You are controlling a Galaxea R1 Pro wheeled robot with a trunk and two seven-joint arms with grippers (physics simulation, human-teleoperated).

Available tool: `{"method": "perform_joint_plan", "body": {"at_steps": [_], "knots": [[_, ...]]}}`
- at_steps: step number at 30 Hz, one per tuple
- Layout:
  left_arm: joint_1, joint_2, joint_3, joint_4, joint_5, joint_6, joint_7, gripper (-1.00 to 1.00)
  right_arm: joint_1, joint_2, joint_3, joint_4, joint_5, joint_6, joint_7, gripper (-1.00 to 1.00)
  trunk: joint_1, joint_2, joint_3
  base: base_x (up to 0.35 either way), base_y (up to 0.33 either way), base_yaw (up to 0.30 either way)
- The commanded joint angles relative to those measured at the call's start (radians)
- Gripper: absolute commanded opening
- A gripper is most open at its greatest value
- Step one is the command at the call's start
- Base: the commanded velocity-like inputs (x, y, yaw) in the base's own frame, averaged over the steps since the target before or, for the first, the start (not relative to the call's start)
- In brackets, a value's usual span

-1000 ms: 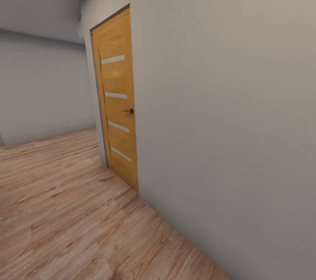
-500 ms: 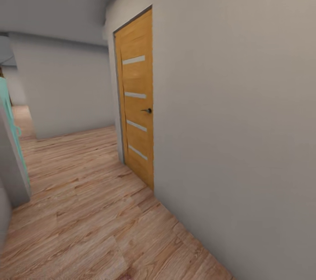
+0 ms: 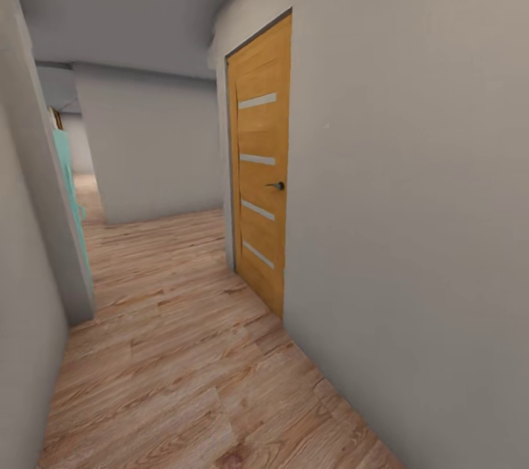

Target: Move the two storage containers from the living room to the garage. In the garage, place one container on the floor and stack the other container on top of it (either order is fine).

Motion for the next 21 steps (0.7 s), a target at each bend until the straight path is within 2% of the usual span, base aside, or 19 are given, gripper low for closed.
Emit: {"method": "perform_joint_plan", "body": {"at_steps": [1, 21], "knots": [[0.0, 0.0, 0.002, 0.0, 0.001, -0.002, -0.001, 1.0, -0.001, 0.0, 0.006, 0.003, -0.011, -0.006, 0.006, 1.0, 0.0, -0.001, -0.001, 0.189, 0.0, 0.27], [0.0, 0.001, 0.002, 0.0, 0.001, -0.001, -0.003, 1.0, -0.001, 0.0, 0.006, 0.003, -0.011, -0.006, 0.006, 1.0, 0.0, -0.001, -0.001, 0.307, 0.0, 0.27]]}}
